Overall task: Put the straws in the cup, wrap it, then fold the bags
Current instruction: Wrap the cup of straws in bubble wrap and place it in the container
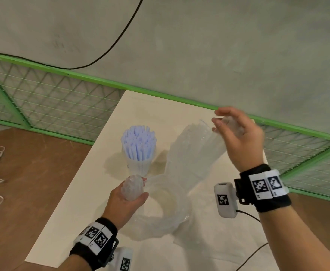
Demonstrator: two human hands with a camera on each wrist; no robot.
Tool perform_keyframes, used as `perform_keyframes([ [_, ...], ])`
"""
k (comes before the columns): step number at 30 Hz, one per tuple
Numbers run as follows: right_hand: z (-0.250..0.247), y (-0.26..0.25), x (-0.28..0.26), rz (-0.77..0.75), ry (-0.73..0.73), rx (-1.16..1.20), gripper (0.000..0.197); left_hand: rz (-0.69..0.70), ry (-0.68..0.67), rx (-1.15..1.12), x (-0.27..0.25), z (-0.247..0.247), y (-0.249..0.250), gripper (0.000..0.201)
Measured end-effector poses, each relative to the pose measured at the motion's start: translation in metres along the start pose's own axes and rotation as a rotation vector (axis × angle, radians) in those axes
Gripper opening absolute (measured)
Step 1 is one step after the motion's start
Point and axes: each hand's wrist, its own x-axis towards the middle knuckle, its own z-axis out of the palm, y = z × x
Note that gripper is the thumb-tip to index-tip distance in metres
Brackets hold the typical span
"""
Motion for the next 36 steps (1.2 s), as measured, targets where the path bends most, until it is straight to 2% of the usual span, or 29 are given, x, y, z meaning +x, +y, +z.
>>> perform_keyframes([
  [3,0.007,0.028,-0.013,-0.164,-0.083,-0.348,0.024,-0.007,-0.002,-0.002,0.0,0.0,-0.002,0.03],
  [5,0.011,0.042,-0.023,-0.211,-0.173,-0.448,0.024,-0.012,0.009,0.016,0.0,0.0,-0.002,0.03],
  [7,0.014,0.048,-0.032,-0.188,-0.323,-0.437,0.029,-0.018,0.018,0.024,0.0,0.001,-0.001,0.031],
  [9,0.017,0.049,-0.042,-0.095,-0.506,-0.467,0.044,-0.023,0.02,0.019,0.0,0.001,-0.001,0.031],
  [11,0.018,0.047,-0.053,-0.045,-0.659,-0.584,0.055,-0.029,0.022,0.01,0.0,0.001,0.0,0.031],
  [13,0.019,0.047,-0.059,-0.064,-0.727,-0.723,0.065,-0.032,0.019,0.001,-0.001,0.001,0.0,0.031],
  [18,0.032,0.049,-0.053,-0.14,-0.609,-0.9,0.072,-0.039,0.014,-0.003,-0.001,0.002,0.001,0.03],
  [24,0.066,0.049,-0.039,-0.296,-0.515,-0.89,0.041,-0.033,0.022,-0.003,-0.003,0.002,0.001,0.031],
  [27,0.077,0.055,-0.039,-0.303,-0.382,-0.793,0.025,-0.032,0.016,-0.004,-0.004,0.002,0.001,0.031],
  [31,0.072,0.059,-0.034,-0.264,-0.243,-0.694,0.018,-0.035,0.018,-0.015,-0.004,0.0,0.002,0.031],
  [34,0.063,0.058,-0.026,-0.215,-0.279,-0.731,0.011,-0.037,0.025,-0.014,-0.003,0.001,-0.001,0.031],
  [36,0.06,0.049,-0.024,-0.206,-0.286,-0.765,0.014,-0.029,0.011,-0.026,-0.003,0.001,-0.002,0.031],
])
